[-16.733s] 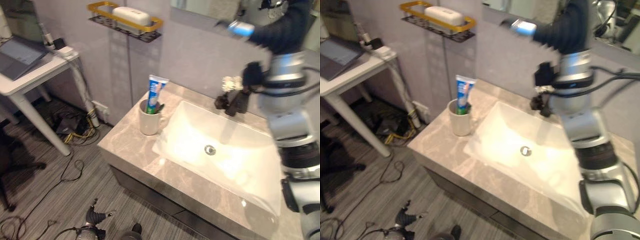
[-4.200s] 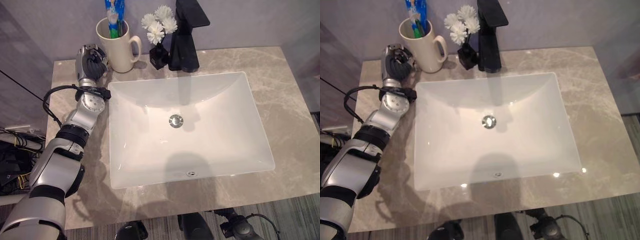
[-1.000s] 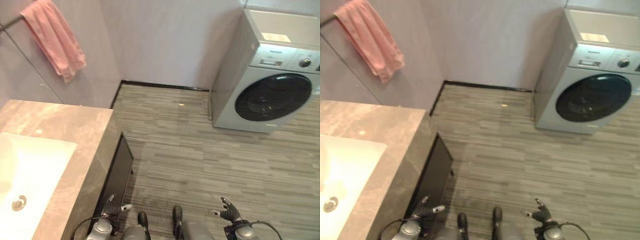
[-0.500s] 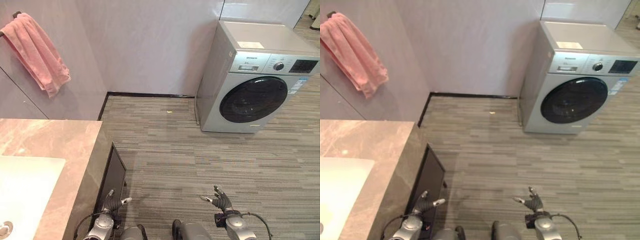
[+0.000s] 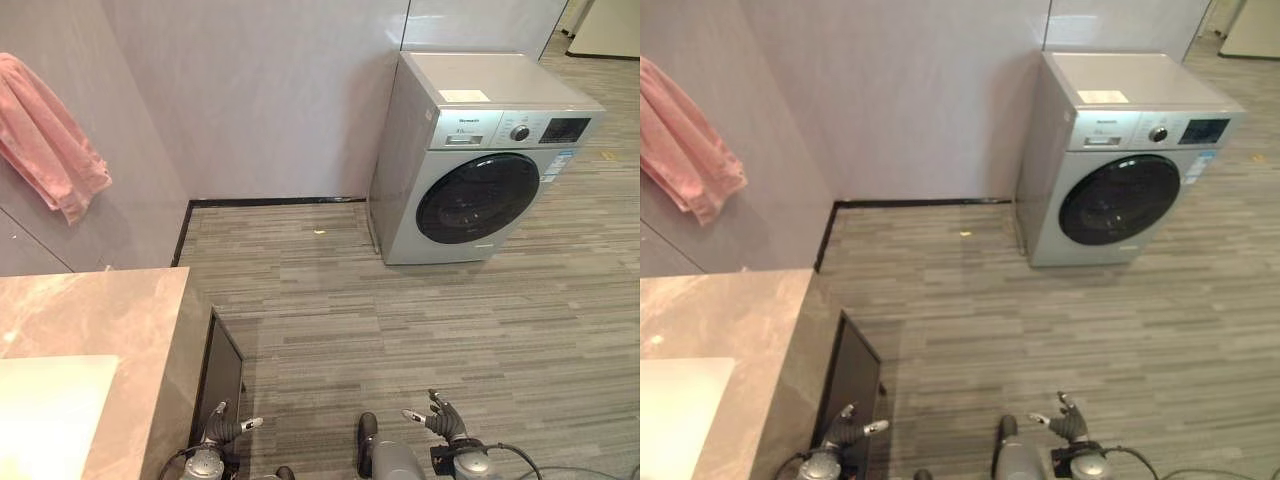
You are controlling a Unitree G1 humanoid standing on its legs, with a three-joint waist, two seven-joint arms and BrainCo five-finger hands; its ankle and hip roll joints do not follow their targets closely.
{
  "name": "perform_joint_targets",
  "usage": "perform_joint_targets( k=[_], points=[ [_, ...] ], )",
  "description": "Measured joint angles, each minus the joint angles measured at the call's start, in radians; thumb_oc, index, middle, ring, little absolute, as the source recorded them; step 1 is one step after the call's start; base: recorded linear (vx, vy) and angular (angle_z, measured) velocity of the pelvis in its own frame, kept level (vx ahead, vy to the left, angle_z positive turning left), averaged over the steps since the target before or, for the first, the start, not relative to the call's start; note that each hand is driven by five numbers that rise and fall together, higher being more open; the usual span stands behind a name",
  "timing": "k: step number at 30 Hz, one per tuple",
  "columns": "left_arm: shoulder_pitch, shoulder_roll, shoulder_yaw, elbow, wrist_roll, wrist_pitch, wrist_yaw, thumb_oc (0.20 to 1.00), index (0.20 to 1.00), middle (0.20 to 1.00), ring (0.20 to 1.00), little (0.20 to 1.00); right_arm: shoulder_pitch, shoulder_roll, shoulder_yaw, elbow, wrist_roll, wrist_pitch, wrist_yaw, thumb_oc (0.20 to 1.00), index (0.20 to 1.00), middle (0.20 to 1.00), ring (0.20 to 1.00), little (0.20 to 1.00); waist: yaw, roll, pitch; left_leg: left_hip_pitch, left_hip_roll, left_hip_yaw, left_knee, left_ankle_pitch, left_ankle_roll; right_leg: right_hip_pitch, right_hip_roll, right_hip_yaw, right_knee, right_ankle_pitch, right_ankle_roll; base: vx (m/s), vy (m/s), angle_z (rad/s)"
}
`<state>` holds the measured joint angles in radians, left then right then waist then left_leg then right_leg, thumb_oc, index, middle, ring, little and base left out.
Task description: Put brush and paste in cup on sink, flatten towel.
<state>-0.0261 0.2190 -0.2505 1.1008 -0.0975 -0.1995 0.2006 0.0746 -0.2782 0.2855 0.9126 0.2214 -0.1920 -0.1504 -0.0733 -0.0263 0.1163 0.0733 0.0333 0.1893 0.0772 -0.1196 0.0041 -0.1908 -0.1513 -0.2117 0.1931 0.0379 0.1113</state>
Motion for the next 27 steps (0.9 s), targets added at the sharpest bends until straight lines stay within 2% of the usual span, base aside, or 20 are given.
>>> perform_joint_targets(
  k=[1,2,4,5,6,7,8,9,10,11,12,13,15,17,18,21,22,23,24,27],
  points=[
    [-0.002,-0.004,-0.01,-0.001,0.0,-0.001,-0.001,1.0,1.0,1.0,1.0,1.0,0.009,-0.005,0.0,0.001,0.0,0.0,0.0,1.0,1.0,1.0,1.0,1.0,0.0,0.01,-0.012,-0.006,0.016,-0.016,0.015,-0.003,-0.013,0.002,0.025,-0.002,0.008,-0.016,-0.027,0.25,-0.189,0.53],
    [-0.001,-0.004,-0.008,0.001,0.0,-0.002,-0.001,1.0,1.0,1.0,1.0,1.0,-0.007,-0.008,0.0,0.005,0.0,0.0,0.001,1.0,1.0,1.0,1.0,1.0,0.02,0.023,-0.016,-0.018,0.047,-0.016,0.07,-0.013,-0.05,0.005,0.055,0.0,0.016,-0.037,-0.069,0.15,-0.146,0.11],
    [-0.012,0.0,0.0,0.018,0.0,-0.001,0.0,1.0,1.0,1.0,1.0,1.0,-0.041,-0.008,0.001,0.004,-0.001,-0.001,0.001,1.0,1.0,1.0,1.0,1.0,0.027,0.02,-0.014,-0.086,0.079,-0.028,0.206,-0.003,-0.076,0.023,0.077,-0.021,-0.002,-0.05,-0.089,0.25,-0.26,0.11],
    [-0.026,-0.003,0.002,0.026,-0.001,0.0,0.0,1.0,1.0,1.0,1.0,1.0,-0.051,-0.012,0.0,0.002,-0.003,-0.001,0.001,1.0,1.0,1.0,1.0,1.0,0.029,0.003,-0.016,-0.161,0.096,-0.048,0.349,0.036,-0.138,0.046,0.084,-0.04,-0.02,-0.055,-0.112,0.27,-0.274,0.27],
    [-0.026,-0.003,0.002,0.026,-0.001,0.0,0.0,1.0,1.0,1.0,1.0,1.0,-0.051,-0.012,0.0,0.002,-0.003,-0.001,0.001,1.0,1.0,1.0,1.0,1.0,0.029,0.003,-0.016,-0.161,0.096,-0.048,0.349,0.036,-0.138,0.046,0.084,-0.04,-0.02,-0.055,-0.112,0.19,-0.143,0.4],
    [-0.053,-0.007,-0.039,0.029,-0.001,-0.001,0.001,1.0,1.0,1.0,1.0,1.0,-0.045,-0.025,0.01,-0.002,-0.01,-0.003,0.0,1.0,1.0,1.0,1.0,1.0,0.036,-0.016,-0.006,-0.296,0.126,-0.038,0.633,0.103,-0.18,0.083,0.084,-0.067,-0.066,-0.058,-0.146,0.22,-0.066,0.22],
    [-0.052,-0.01,-0.042,0.02,-0.001,-0.001,0.0,1.0,1.0,1.0,1.0,1.0,-0.061,-0.035,0.025,-0.002,-0.022,-0.002,0.0,1.0,1.0,1.0,1.0,1.0,0.04,-0.018,-0.006,-0.331,0.114,-0.036,0.688,0.124,-0.172,0.113,0.087,-0.07,-0.08,-0.062,-0.158,0.22,-0.064,0.32],
    [-0.055,-0.011,-0.04,0.02,-0.002,-0.001,0.001,1.0,1.0,1.0,1.0,1.0,-0.059,-0.039,0.039,-0.001,-0.033,-0.002,0.0,1.0,1.0,1.0,1.0,1.0,0.042,-0.028,-0.003,-0.34,0.099,-0.032,0.654,0.111,-0.154,0.126,0.088,-0.078,-0.096,-0.069,-0.154,0.25,-0.029,0.14],
    [-0.065,-0.01,-0.04,0.017,-0.005,-0.001,0.001,1.0,1.0,1.0,1.0,1.0,-0.055,-0.043,0.053,-0.001,-0.048,0.001,-0.001,1.0,1.0,1.0,1.0,1.0,0.043,-0.033,-0.005,-0.331,0.081,-0.01,0.563,0.102,-0.134,0.137,0.086,-0.087,-0.12,-0.068,-0.158,0.31,0.082,0.2],
    [-0.076,-0.01,-0.04,0.013,-0.006,-0.003,0.002,1.0,1.0,1.0,1.0,1.0,-0.053,-0.049,0.061,-0.003,-0.059,0.0,0.0,1.0,1.0,1.0,1.0,1.0,0.046,-0.036,-0.004,-0.324,0.063,-0.009,0.47,0.103,-0.127,0.141,0.087,-0.102,-0.136,-0.065,-0.161,0.31,0.082,0.14],
    [-0.082,-0.009,-0.04,0.009,-0.006,-0.003,0.001,1.0,1.0,1.0,1.0,1.0,-0.053,-0.051,0.06,-0.004,-0.07,0.002,0.0,1.0,1.0,1.0,1.0,1.0,0.054,-0.026,0.0,-0.333,0.063,-0.003,0.4,0.099,-0.122,0.156,0.098,-0.098,-0.149,-0.066,-0.158,0.49,0.168,0.3],
    [-0.088,-0.006,-0.04,0.005,-0.006,-0.003,0.001,1.0,1.0,1.0,1.0,1.0,-0.033,-0.05,0.045,-0.01,-0.074,0.002,-0.001,1.0,1.0,1.0,1.0,1.0,0.06,-0.019,-0.007,-0.295,0.057,0.048,0.078,0.124,-0.109,0.181,0.121,-0.096,-0.216,-0.056,-0.14,0.27,0.095,0.28],
    [-0.085,-0.007,-0.04,0.014,-0.006,-0.003,0.001,1.0,1.0,1.0,1.0,1.0,-0.038,-0.053,0.038,-0.002,-0.078,0.002,-0.002,1.0,1.0,1.0,1.0,1.0,0.064,0.009,-0.001,-0.276,0.066,0.037,-0.144,0.202,-0.124,0.212,0.148,-0.095,-0.249,-0.047,-0.131,0.38,0.116,0.09],
    [-0.07,-0.007,-0.038,0.018,-0.006,-0.002,0.0,1.0,1.0,1.0,1.0,1.0,-0.045,-0.056,0.04,-0.003,-0.081,0.002,-0.002,1.0,1.0,1.0,1.0,1.0,0.074,0.055,0.009,-0.28,0.101,0.037,-0.164,0.245,-0.13,0.263,0.179,-0.078,-0.27,-0.062,-0.141,0.42,0.123,-0.31],
    [-0.062,-0.007,-0.037,0.017,-0.006,-0.002,0.0,1.0,1.0,1.0,1.0,1.0,-0.045,-0.057,0.04,-0.004,-0.082,0.001,-0.002,1.0,1.0,1.0,1.0,1.0,0.078,0.061,0.005,-0.282,0.104,0.036,-0.145,0.247,-0.128,0.266,0.181,-0.072,-0.266,-0.059,-0.147,0.39,0.144,-0.46],
    [-0.023,-0.008,-0.02,0.022,-0.006,-0.002,0.0,1.0,1.0,1.0,1.0,1.0,-0.043,-0.054,0.041,-0.002,-0.089,0.002,-0.001,1.0,1.0,1.0,1.0,1.0,0.082,0.089,-0.006,-0.2,0.07,0.035,-0.096,0.25,-0.101,0.321,0.176,-0.001,-0.231,-0.109,-0.125,0.4,0.188,-0.64],
    [-0.021,-0.003,-0.004,0.019,-0.006,-0.002,0.0,1.0,1.0,1.0,1.0,1.0,-0.039,-0.047,0.04,-0.003,-0.088,0.003,0.0,1.0,1.0,1.0,1.0,1.0,0.082,0.084,-0.004,-0.169,0.055,0.038,-0.104,0.259,-0.008,0.321,0.165,0.014,-0.184,-0.136,-0.112,0.29,0.194,-0.36],
    [-0.025,0.001,0.003,0.017,-0.007,-0.002,0.001,1.0,1.0,1.0,1.0,1.0,-0.038,-0.041,0.041,-0.007,-0.088,0.002,0.0,1.0,1.0,1.0,1.0,1.0,0.081,0.075,-0.004,-0.157,0.043,0.039,-0.101,0.257,-0.001,0.311,0.149,0.015,-0.152,-0.149,-0.106,0.25,0.205,-0.17],
    [-0.047,0.01,0.003,0.012,-0.009,-0.003,0.0,1.0,1.0,1.0,1.0,1.0,-0.04,-0.037,0.041,-0.012,-0.088,0.002,0.001,1.0,1.0,1.0,1.0,1.0,0.08,0.055,0.006,-0.148,0.028,0.043,-0.098,0.234,0.025,0.277,0.126,0.023,-0.068,-0.178,-0.077,0.24,0.214,-0.03],
    [-0.084,0.013,0.0,0.012,-0.009,-0.003,0.0,1.0,1.0,1.0,1.0,1.0,-0.039,-0.035,0.036,-0.032,-0.09,0.002,0.001,1.0,1.0,1.0,1.0,1.0,0.08,0.029,0.016,-0.122,-0.009,0.045,-0.102,0.203,0.053,0.166,0.055,0.032,0.227,-0.252,-0.032,0.2,0.214,0.1]
  ],
)
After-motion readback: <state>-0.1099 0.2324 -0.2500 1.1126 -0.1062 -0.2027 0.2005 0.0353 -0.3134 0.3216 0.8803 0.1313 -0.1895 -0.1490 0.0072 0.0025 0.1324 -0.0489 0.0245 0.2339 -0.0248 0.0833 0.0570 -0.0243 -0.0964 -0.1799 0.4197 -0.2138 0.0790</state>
